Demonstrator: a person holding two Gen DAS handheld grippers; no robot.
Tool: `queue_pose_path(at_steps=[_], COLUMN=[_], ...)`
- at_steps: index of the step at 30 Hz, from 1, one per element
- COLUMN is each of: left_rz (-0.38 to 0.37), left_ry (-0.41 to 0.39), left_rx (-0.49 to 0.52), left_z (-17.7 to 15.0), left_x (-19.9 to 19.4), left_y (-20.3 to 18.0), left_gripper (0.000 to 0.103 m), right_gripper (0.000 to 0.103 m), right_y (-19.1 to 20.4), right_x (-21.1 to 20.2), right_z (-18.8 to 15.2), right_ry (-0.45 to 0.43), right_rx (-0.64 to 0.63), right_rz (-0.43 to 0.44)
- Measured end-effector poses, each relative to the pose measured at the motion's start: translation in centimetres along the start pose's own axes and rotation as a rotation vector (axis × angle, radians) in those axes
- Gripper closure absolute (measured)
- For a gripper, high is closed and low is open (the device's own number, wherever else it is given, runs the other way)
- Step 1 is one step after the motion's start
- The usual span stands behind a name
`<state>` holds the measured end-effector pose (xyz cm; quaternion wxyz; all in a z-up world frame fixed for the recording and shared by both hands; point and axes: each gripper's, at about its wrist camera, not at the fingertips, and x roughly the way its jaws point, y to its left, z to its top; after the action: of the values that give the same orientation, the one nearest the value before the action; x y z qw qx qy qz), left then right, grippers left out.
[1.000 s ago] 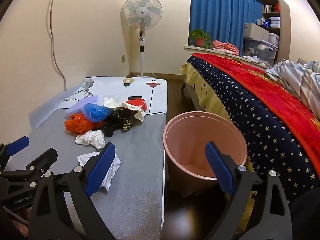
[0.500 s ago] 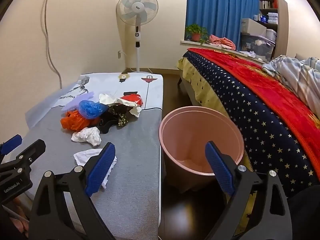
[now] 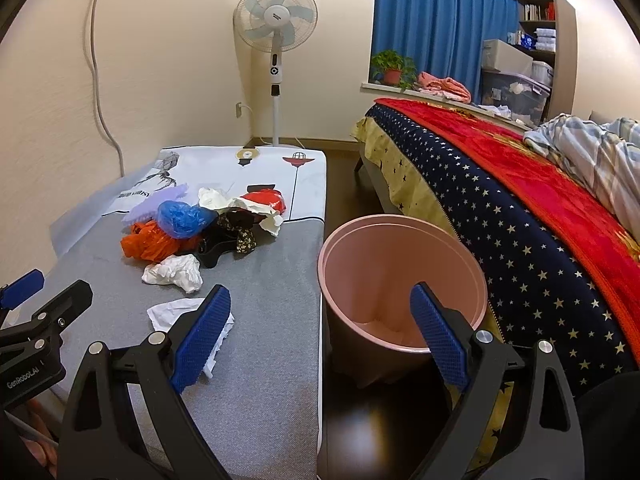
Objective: Collect trash
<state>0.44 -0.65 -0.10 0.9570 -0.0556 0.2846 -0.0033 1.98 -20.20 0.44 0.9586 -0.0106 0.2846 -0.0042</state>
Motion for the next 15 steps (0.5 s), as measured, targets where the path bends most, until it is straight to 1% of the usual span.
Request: queue_pose_path(at_steps=[15], left_rz=[-0.005], left_ry=[0.002], left_rx=[-0.007], left_z=[0.02], left_x=[0.02], left_y=[-0.25], left_gripper=[0.012], right_gripper=[0.015], right_y=[-0.13], right_x=[0.07], right_z=[0.06], right_ry=[-0.008], right_rx=[0.004], right_rz=[-0.003])
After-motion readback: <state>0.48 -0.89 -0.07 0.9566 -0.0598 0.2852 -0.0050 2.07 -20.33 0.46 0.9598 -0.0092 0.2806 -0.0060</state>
